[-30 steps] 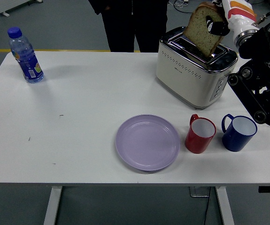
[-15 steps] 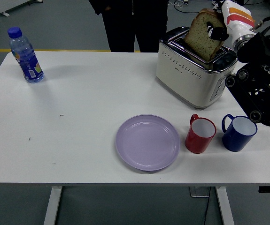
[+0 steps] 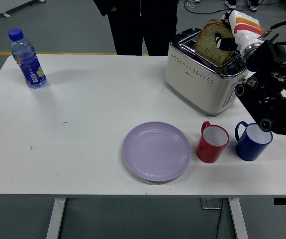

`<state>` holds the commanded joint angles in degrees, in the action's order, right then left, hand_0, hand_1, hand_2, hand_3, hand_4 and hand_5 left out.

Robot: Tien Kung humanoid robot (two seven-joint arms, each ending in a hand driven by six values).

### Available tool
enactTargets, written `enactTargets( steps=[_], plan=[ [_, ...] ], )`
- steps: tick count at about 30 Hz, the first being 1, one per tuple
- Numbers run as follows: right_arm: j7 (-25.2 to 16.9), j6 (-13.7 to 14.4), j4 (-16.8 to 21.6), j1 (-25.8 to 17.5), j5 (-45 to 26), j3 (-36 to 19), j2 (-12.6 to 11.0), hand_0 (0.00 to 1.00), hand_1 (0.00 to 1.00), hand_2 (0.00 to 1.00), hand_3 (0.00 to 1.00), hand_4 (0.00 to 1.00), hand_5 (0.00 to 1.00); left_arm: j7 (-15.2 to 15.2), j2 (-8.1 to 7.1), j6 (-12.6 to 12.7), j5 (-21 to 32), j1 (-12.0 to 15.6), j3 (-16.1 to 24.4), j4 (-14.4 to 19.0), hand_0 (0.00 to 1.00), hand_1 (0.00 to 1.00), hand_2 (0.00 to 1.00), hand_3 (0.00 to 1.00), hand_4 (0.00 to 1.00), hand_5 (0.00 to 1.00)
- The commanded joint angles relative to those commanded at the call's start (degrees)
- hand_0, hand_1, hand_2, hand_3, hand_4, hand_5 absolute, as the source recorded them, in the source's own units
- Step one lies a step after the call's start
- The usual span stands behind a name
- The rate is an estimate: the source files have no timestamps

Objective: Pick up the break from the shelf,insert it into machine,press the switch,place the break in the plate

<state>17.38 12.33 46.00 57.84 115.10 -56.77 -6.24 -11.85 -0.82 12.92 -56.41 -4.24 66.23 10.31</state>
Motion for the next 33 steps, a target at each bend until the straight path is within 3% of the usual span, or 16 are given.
enactTargets(
  steps=[5,6,20,29,30,33],
  plan=[
    [-1.1,0.1,-0.2,0.1,-1.3,0.1,0.1,0.608,0.624,0.735,0.777,0.657,0.067,0.1,-0.01,0.0,0.2,0.0,-0.1,0.0,0.695,0.574,0.718,0.68,0.517,0.959],
    [-1.3,0.2,-0.2,0.1,-1.6,0.1,0.1,0.784,0.746,0.899,0.912,0.725,0.133,0.1,-0.02,0.0,0.3,0.0,-0.2,0.0,0.695,0.573,0.718,0.681,0.517,0.955],
    [-2.0,0.2,0.8,-0.4,-2.4,-0.4,-0.6,0.816,0.772,0.931,0.931,0.769,0.185,0.1,0.02,0.0,0.8,0.0,-0.3,0.0,0.696,0.575,0.718,0.679,0.518,0.959],
    [-2.7,2.3,8.1,-4.3,-4.0,-2.4,-5.0,0.816,0.768,0.924,0.922,0.766,0.197,0.3,0.06,0.1,1.2,0.1,-0.2,0.0,0.696,0.575,0.718,0.679,0.515,0.954],
    [-2.8,2.7,9.1,-4.9,-4.2,-2.7,-5.6,0.764,0.705,0.854,0.878,0.747,0.213,0.3,0.07,0.1,1.1,0.1,-0.2,0.0,0.695,0.575,0.718,0.679,0.515,0.953],
    [-2.7,4.0,12.7,-7.2,-4.9,-3.8,-8.1,0.764,0.705,0.854,0.878,0.747,0.213,0.3,0.09,0.1,1.1,0.3,0.0,0.0,0.695,0.575,0.718,0.679,0.515,0.953]
  ],
)
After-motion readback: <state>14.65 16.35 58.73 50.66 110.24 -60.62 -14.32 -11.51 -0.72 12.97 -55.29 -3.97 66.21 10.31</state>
